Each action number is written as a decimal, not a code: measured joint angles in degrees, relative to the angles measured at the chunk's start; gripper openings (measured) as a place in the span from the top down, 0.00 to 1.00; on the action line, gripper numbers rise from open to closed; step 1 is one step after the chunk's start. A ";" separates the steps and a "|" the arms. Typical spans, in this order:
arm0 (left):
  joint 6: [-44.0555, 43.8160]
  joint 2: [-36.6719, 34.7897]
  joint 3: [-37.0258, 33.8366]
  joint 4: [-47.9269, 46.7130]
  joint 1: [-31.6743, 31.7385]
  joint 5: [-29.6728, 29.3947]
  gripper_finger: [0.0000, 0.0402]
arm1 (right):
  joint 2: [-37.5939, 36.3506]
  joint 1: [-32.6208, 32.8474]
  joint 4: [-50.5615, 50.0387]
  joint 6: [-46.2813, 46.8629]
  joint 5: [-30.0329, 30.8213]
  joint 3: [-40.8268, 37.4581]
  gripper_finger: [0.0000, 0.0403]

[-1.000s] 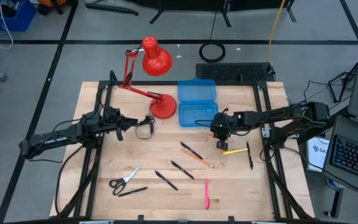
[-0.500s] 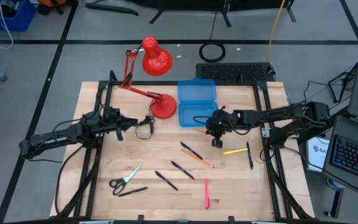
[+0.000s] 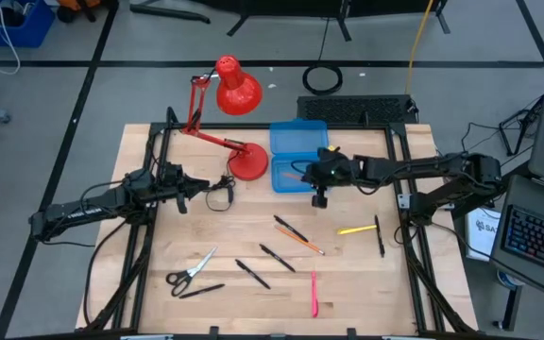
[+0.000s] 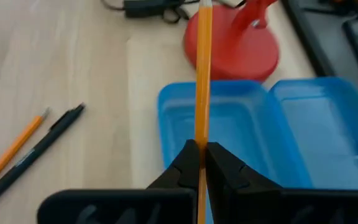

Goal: Pick & place school supplies into a supply box
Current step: Put the orange pencil into the blue supply box, then put the yellow pen into the blue supply box

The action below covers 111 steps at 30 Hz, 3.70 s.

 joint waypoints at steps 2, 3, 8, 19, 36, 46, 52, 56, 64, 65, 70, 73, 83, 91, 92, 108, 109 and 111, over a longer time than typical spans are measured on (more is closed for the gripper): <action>-0.02 0.00 0.00 0.02 -0.01 0.00 0.92 | 0.00 -1.00 1.69 -0.86 0.10 0.00 1.00; -0.04 0.00 0.00 0.01 0.00 0.00 0.92 | 0.00 -1.50 2.29 -1.41 0.07 0.00 1.00; -0.05 0.00 0.00 0.01 -0.02 0.00 0.92 | 0.14 -3.82 3.51 -2.32 -0.01 0.00 1.00; -0.09 0.31 0.00 0.00 0.00 0.00 0.92 | 7.88 -5.57 7.21 -5.10 0.13 -0.02 1.00; 0.29 0.68 0.00 0.04 0.00 -0.37 0.92 | 15.02 -8.15 5.01 -6.48 1.48 -0.04 1.00; 1.38 0.76 0.00 0.08 0.00 -0.39 0.92 | 17.07 -8.19 6.39 -7.72 1.18 -0.04 0.94; 1.42 0.76 -0.02 0.10 0.00 -0.39 0.92 | 17.07 -8.17 7.12 -8.17 1.17 -0.04 0.84; 1.09 0.76 -0.02 0.15 -0.02 -0.37 0.92 | 17.05 -8.19 7.61 -8.53 1.38 -0.04 0.79; 1.55 0.76 -0.07 1.63 0.00 -0.79 0.92 | 16.30 -7.73 13.03 -9.22 1.57 -0.04 0.75; 1.58 0.74 -0.07 1.67 0.00 -0.76 0.92 | 16.22 -7.49 14.02 -9.30 1.59 -0.04 0.75; 2.24 0.76 -0.07 1.05 -0.02 -0.35 0.92 | 14.14 -5.53 14.35 -8.42 1.60 -0.04 0.76; 3.00 0.76 -0.07 0.91 0.00 -0.37 0.92 | 11.91 -3.46 14.05 -6.48 1.60 -0.04 0.76; 4.15 0.90 -0.07 0.23 -0.02 -0.48 0.92 | 6.67 9.05 7.61 3.10 6.10 2.01 0.76; 4.48 3.49 -0.02 0.04 -0.02 -0.44 0.92 | 6.71 18.82 -12.52 15.69 10.20 12.37 0.75; 4.35 4.02 -0.02 0.02 0.00 -0.44 0.92 | 6.71 19.57 -15.05 17.96 10.23 13.90 0.75; 2.81 7.78 -0.02 1.41 -0.02 -3.80 0.92 | 6.73 22.24 -29.30 31.29 1.58 18.06 0.75; 2.60 7.78 -0.02 1.55 0.00 -3.80 0.92 | 6.73 22.13 -29.31 30.77 1.58 18.05 0.75; 2.40 7.78 -0.02 2.00 0.00 -3.56 0.92 | 6.73 21.71 -29.32 29.97 1.49 18.03 0.75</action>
